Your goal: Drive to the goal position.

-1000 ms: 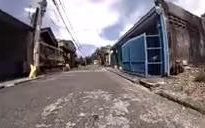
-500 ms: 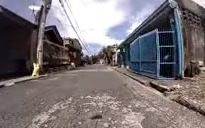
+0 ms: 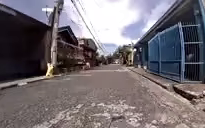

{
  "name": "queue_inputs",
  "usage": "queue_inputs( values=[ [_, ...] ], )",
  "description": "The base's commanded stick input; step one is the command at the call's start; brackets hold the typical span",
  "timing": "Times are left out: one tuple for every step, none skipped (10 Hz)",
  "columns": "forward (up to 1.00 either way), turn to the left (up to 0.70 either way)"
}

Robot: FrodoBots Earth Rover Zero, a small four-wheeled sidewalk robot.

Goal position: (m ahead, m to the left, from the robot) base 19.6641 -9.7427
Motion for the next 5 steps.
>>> queue_inputs(
  values=[
    [0.70,0.00],
    [0.70,0.00],
    [0.70,0.00],
    [0.70,0.00],
    [0.70,0.00]
  ],
)
